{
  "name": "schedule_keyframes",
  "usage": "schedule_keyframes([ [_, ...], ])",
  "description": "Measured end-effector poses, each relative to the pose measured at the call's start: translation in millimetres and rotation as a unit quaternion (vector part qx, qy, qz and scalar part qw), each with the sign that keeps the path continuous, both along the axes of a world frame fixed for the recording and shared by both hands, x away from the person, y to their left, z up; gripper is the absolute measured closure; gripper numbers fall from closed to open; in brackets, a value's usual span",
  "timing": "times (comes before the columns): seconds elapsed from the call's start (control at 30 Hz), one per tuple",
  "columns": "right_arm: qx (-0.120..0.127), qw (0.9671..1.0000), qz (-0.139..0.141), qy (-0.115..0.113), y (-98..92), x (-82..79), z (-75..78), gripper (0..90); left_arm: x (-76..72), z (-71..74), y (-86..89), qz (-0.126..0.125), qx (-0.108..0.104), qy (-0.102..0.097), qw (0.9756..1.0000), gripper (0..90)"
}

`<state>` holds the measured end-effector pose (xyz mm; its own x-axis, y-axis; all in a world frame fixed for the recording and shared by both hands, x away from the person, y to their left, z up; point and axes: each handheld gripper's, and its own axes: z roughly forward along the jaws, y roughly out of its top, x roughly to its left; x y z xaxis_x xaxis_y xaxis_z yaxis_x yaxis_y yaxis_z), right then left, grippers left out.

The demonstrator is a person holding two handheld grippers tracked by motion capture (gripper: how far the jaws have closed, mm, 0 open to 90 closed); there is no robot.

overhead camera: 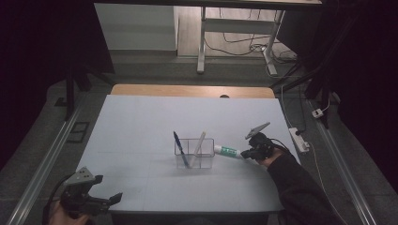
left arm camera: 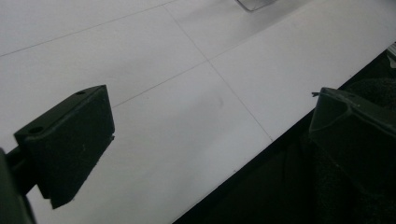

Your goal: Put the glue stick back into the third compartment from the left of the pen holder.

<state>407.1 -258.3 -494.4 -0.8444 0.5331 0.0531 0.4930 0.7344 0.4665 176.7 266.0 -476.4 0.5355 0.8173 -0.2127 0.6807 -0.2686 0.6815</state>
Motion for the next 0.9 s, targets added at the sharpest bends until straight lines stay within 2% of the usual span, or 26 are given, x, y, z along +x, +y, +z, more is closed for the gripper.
schedule_keyframes([
  [0.13, -0.006, 1.0, 0.006, 0.003, 3.7, -1.3, -2.0, 89.7, -0.1, 0.0, 0.1, 0.0, 0.0, 0.0, 1.0, 0.4],
  [0.53, 0.009, 0.9996, 0.016, 0.021, 8.6, -11.7, -0.2, 89.7, -0.1, 0.2, 0.0, 0.0, 0.0, -0.001, 1.0, 0.4],
  [0.73, 0.01, 0.9994, 0.024, 0.024, 14.9, -20.6, 0.1, 89.7, 0.0, 0.2, -0.2, -0.001, 0.001, -0.001, 1.0, 0.4],
  [0.9, 0.006, 0.9995, 0.02, 0.025, 18.3, -24.3, 0.3, 89.7, -0.1, 0.2, -0.1, -0.001, 0.001, -0.001, 1.0, 0.3],
])
